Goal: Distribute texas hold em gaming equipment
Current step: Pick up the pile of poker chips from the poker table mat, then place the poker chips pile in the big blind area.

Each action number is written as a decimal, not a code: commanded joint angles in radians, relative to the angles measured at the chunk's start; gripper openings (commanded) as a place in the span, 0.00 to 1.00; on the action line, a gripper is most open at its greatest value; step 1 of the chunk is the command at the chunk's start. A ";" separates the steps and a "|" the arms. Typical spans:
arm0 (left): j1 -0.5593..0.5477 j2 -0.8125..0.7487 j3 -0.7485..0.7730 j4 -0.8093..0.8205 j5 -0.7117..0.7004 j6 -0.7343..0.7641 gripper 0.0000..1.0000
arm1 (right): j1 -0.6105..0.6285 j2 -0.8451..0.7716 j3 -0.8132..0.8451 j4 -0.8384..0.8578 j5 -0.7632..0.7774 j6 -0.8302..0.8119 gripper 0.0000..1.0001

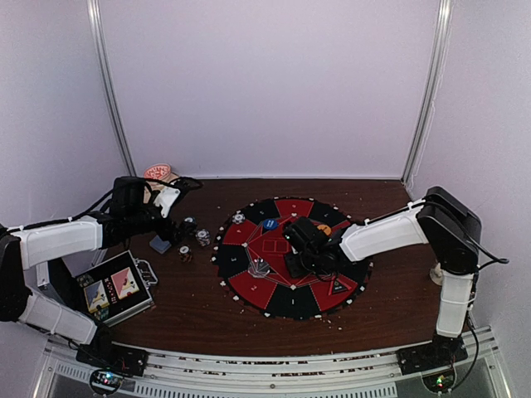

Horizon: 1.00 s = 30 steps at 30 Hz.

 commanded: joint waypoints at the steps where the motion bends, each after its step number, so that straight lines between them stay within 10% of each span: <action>1: 0.002 -0.006 -0.010 0.057 -0.010 -0.011 0.98 | 0.006 -0.032 -0.026 -0.059 -0.007 0.006 0.35; 30: 0.002 -0.001 -0.005 0.050 -0.008 -0.013 0.98 | -0.233 -0.263 0.015 -0.116 0.113 0.006 0.37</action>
